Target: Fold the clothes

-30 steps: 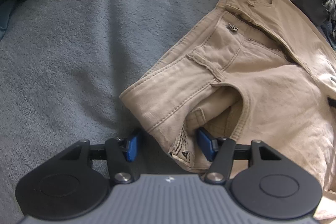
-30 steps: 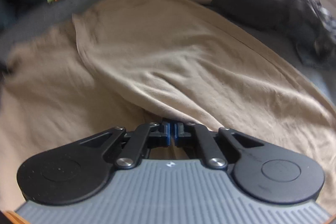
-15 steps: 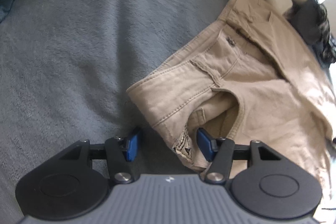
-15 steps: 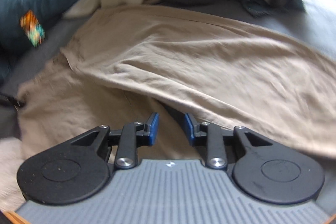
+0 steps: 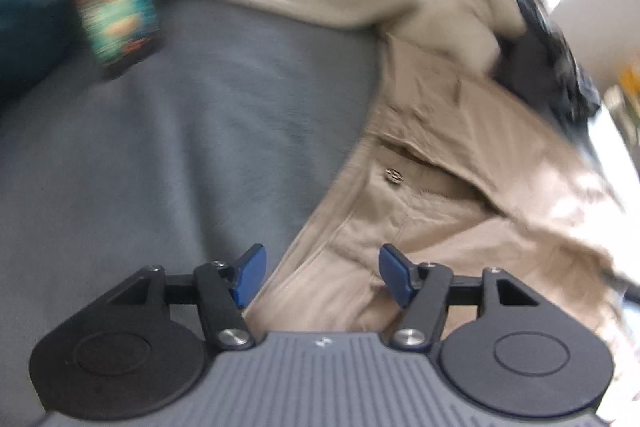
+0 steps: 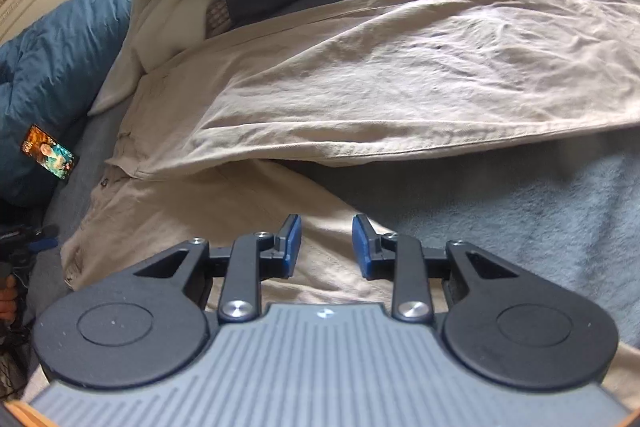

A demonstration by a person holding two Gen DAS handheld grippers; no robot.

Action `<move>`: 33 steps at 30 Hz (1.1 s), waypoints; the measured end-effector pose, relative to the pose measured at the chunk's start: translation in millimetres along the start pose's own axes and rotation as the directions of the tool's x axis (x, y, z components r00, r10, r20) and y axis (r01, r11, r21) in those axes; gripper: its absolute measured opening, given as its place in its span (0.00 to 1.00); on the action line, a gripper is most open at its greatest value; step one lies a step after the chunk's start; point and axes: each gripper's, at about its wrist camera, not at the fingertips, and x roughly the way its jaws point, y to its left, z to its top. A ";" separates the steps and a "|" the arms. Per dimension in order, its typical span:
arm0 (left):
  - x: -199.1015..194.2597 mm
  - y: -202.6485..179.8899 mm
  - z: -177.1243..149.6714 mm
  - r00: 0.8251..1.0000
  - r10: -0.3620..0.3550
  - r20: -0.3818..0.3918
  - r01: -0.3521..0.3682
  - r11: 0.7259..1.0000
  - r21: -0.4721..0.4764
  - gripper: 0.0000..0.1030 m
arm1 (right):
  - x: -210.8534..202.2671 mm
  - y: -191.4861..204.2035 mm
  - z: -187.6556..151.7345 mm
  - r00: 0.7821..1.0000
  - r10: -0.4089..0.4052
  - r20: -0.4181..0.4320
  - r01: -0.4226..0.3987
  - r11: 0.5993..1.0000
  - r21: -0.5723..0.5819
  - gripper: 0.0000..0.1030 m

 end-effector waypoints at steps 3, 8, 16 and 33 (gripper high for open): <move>34.4 -15.2 17.1 0.998 0.013 -0.062 -0.003 0.988 0.156 0.65 | 2.6 10.7 -1.4 1.000 0.009 -0.014 -0.009 1.000 -0.024 0.26; 61.7 -31.4 25.0 0.997 -0.006 -0.082 0.027 0.966 0.259 0.79 | 6.9 27.5 -4.2 0.999 0.021 -0.038 -0.023 0.998 -0.061 0.26; 55.7 -69.1 15.1 0.999 0.042 -0.013 -0.033 0.908 0.418 0.25 | 18.8 27.4 -13.9 0.998 -0.010 -0.064 0.007 0.999 -0.045 0.26; 44.2 -57.6 18.4 0.986 0.146 0.075 -0.164 0.902 0.400 0.69 | -37.1 -37.6 -18.5 0.967 -0.253 0.038 0.248 0.963 0.101 0.26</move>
